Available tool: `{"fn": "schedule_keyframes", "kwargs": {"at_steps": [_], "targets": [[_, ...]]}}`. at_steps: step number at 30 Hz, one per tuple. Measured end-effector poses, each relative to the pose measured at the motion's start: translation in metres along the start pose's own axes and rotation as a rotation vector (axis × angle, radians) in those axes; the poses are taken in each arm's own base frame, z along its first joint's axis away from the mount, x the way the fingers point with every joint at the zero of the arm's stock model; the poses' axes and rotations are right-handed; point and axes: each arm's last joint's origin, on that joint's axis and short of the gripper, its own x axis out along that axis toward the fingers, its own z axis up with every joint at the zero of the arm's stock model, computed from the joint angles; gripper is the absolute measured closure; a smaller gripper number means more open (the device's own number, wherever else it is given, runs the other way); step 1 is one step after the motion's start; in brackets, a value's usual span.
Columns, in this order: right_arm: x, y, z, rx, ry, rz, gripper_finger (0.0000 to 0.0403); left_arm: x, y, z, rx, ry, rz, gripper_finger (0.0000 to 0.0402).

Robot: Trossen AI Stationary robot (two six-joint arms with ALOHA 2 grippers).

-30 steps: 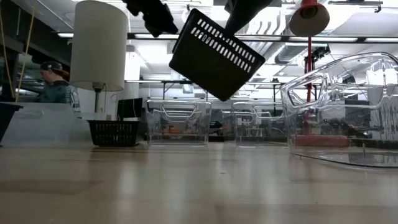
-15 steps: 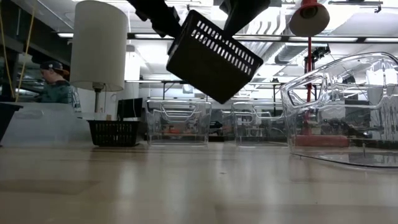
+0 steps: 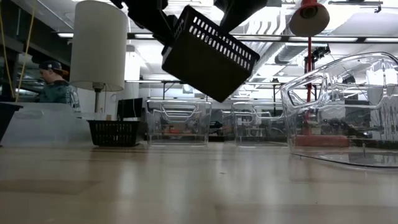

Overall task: Stack baskets by color
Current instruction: Stack the bottom right black bin on the top black bin

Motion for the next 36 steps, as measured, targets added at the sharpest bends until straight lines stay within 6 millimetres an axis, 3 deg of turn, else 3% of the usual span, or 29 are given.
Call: {"fn": "schedule_keyframes", "kwargs": {"at_steps": [6,13,19,23,29,33,36], "targets": [[0.0,0.001,0.001,-0.019,0.005,-0.031,0.0403,0.002,-0.002,0.0,0.011,0.007,-0.006,0.026],[0.0,0.0,0.0,-0.032,0.017,-0.062,0.0403,0.002,-0.004,0.0,0.018,0.006,-0.031,0.0388],[-0.001,-0.002,0.0,0.032,0.035,-0.155,0.039,0.003,-0.006,0.001,0.025,0.0,-0.033,0.0398],[-0.009,-0.004,-0.002,0.078,0.085,-0.176,0.0346,0.003,-0.005,-0.001,0.015,0.027,-0.009,0.04],[-0.038,-0.012,0.004,0.105,0.135,-0.28,0.0237,0.001,-0.004,-0.006,0.014,0.087,0.064,0.0401],[-0.054,-0.022,-0.001,0.173,0.201,-0.331,0.0184,-0.016,-0.005,-0.013,-0.005,0.153,0.143,0.0401],[-0.061,-0.029,-0.01,0.255,0.232,-0.351,0.0169,-0.039,-0.007,-0.019,-0.091,0.172,0.214,0.0401]]}}
